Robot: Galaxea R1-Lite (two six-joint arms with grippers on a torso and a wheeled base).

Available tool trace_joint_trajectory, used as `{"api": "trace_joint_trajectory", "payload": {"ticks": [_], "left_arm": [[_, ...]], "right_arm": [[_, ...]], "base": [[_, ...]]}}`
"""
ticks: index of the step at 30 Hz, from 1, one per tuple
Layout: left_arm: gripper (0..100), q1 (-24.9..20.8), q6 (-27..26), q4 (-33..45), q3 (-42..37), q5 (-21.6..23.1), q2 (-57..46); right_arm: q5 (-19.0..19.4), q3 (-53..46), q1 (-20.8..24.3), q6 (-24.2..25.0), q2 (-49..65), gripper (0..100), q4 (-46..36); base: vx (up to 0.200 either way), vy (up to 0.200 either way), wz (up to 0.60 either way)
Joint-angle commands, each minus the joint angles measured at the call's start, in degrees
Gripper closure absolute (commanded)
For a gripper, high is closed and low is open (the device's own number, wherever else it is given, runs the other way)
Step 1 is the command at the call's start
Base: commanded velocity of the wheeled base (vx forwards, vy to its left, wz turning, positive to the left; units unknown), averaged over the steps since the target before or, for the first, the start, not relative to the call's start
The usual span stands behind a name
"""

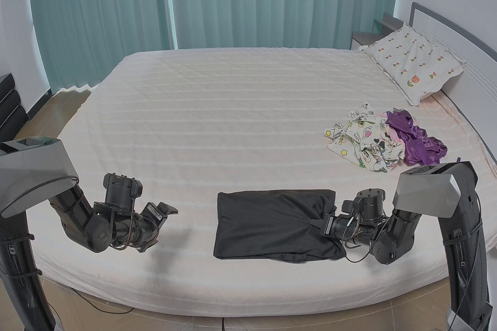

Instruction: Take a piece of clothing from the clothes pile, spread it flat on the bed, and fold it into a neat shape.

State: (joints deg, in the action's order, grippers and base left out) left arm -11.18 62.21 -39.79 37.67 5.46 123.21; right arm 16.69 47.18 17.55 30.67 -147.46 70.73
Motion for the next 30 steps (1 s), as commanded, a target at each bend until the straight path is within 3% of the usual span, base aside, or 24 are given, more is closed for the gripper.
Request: {"api": "trace_joint_trajectory", "payload": {"ticks": [1,30], "left_arm": [[0,-0.07,0.02,-0.02,-0.05,-0.01,0.1],[0,-0.07,0.02,-0.02,-0.05,-0.01,0.1]], "right_arm": [[-0.08,-0.33,-0.15,0.0,0.24,100,0.11],[0.19,-4.55,-0.94,1.94,2.61,100,3.36]], "base": [[0.0,-0.2,0.0],[0.0,-0.2,0.0]]}}
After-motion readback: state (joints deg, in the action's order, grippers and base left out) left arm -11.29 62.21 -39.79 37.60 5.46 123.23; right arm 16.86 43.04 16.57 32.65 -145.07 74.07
